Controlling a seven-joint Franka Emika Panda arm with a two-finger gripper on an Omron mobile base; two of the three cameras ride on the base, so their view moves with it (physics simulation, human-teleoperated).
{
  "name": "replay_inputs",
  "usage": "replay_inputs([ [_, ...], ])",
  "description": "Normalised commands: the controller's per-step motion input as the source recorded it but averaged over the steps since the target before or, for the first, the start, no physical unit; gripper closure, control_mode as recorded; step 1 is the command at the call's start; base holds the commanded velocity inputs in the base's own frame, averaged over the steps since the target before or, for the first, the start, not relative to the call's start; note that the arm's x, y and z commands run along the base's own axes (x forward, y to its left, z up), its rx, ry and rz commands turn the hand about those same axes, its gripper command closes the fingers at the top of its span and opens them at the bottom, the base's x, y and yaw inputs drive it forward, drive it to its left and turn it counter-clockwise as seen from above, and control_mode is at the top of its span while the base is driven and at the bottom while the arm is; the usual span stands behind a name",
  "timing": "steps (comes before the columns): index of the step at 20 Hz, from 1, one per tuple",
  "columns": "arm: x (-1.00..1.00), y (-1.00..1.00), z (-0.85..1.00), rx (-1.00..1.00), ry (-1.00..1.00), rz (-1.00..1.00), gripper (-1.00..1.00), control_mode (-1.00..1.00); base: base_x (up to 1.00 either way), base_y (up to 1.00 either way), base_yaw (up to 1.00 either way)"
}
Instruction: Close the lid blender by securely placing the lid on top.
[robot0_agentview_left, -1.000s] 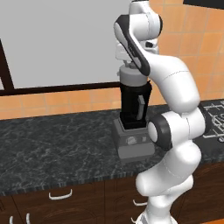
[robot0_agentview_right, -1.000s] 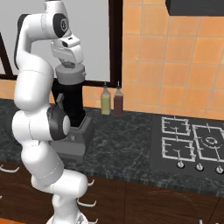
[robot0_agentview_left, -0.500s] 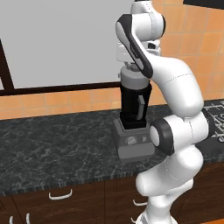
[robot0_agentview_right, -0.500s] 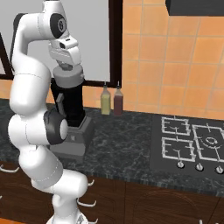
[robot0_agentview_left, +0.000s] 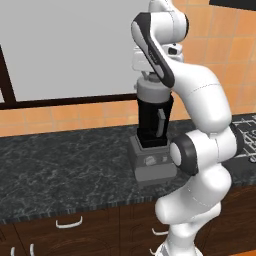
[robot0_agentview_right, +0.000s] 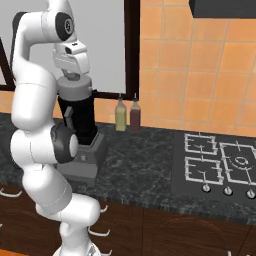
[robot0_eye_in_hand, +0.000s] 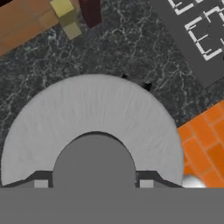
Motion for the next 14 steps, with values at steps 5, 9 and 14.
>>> replay_inputs([
  [5, -0.17, 0.0, 0.1, 0.0, 0.14, 0.0, 1.0, -1.0, 0.0, 0.0, 0.0],
  [9, 0.0, 0.0, -0.09, -0.01, 0.02, 0.0, 1.0, -1.0, 0.0, 0.0, 0.0],
  [14, 0.0, -0.01, -0.16, 0.0, -0.02, 0.0, 1.0, -1.0, 0.0, 0.0, 0.0],
])
